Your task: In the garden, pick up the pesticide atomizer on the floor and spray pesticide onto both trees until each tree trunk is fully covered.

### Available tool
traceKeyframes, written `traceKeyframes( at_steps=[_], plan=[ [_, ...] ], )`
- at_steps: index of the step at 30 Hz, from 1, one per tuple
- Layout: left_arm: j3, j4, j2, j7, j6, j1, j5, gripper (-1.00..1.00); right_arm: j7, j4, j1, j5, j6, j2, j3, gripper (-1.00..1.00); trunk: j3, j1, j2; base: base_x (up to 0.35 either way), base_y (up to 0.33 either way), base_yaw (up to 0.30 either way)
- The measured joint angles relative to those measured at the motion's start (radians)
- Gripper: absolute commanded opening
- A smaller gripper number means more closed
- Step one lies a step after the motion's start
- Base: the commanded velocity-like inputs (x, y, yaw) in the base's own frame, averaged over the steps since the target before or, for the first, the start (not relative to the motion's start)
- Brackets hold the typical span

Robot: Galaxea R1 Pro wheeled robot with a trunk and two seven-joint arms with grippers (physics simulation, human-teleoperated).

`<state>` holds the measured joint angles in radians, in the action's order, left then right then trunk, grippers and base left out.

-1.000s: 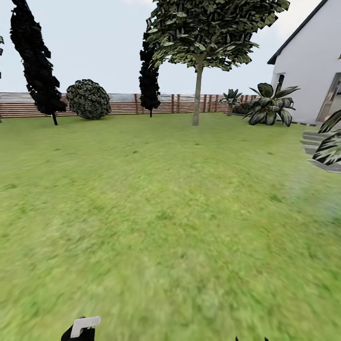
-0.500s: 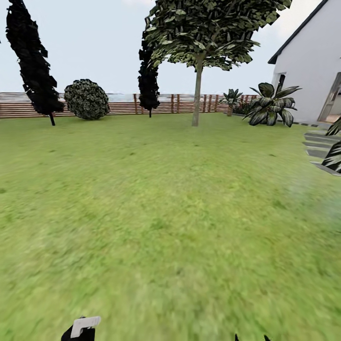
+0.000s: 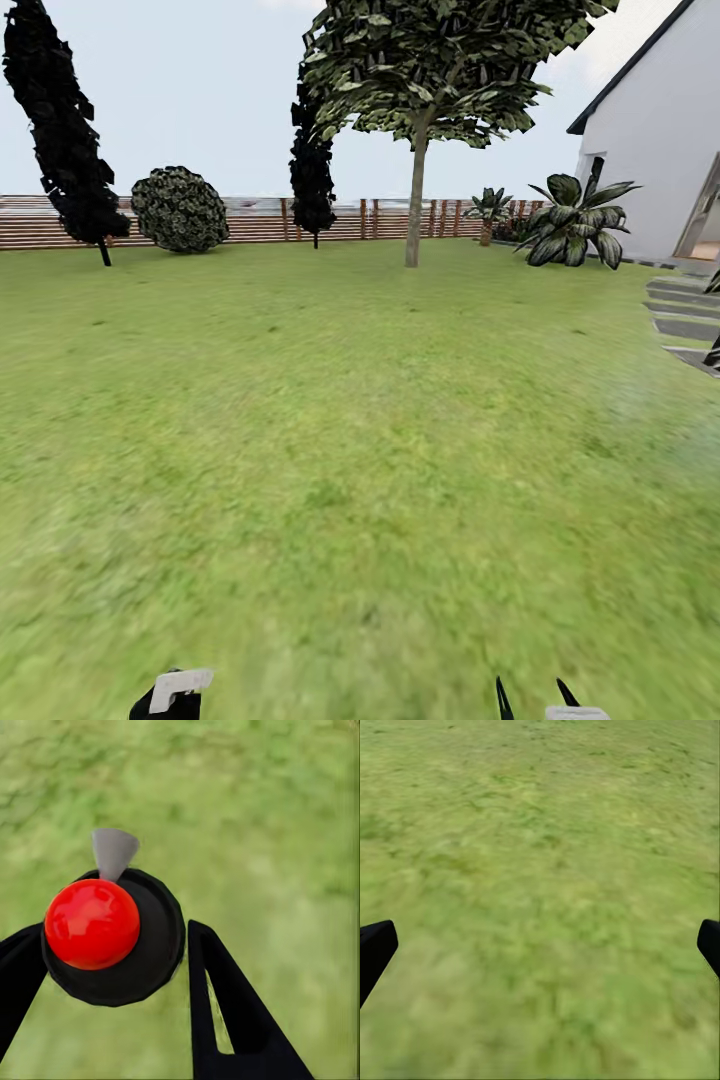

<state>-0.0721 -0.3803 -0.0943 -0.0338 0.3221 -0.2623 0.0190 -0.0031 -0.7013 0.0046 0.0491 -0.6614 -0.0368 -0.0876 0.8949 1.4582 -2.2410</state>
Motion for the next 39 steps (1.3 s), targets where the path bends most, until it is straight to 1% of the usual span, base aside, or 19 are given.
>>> traceKeyframes(
  at_steps=[9, 11, 13, 17, 39],
  plan=[
    [0.0, 0.0, 0.0, 0.0, 0.0, 0.0, 0.0, -1.0, -0.001, -0.001, 0.0, 0.002, 0.011, 0.001, 0.002, 1.0, 0.0, 0.0, 0.0, 0.339, -0.106, 0.0],
    [0.0, 0.0, 0.0, 0.0, 0.0, 0.0, 0.0, -1.0, 0.0, -0.014, 0.0, 0.002, 0.048, 0.001, 0.002, 1.0, 0.0, 0.0, 0.0, 0.339, -0.106, 0.0],
    [0.0, 0.0, 0.0, 0.0, 0.0, 0.0, 0.001, -1.0, 0.0, -0.035, 0.0, 0.002, 0.104, 0.002, 0.002, 1.0, 0.0, 0.0, 0.0, 0.339, -0.106, 0.0],
    [0.0, 0.0, 0.0, 0.0, 0.0, 0.0, 0.0, -1.0, 0.0, -0.045, 0.0, 0.002, 0.136, 0.0, 0.001, 1.0, 0.0, 0.0, 0.0, 0.339, -0.106, 0.0],
    [0.0, 0.0, 0.001, 0.0, 0.0, 0.0, 0.001, -1.0, 0.002, -0.038, 0.0, 0.003, 0.144, -0.001, 0.002, 1.0, 0.0, 0.0, 0.0, 0.339, -0.107, 0.0]
  ],
)
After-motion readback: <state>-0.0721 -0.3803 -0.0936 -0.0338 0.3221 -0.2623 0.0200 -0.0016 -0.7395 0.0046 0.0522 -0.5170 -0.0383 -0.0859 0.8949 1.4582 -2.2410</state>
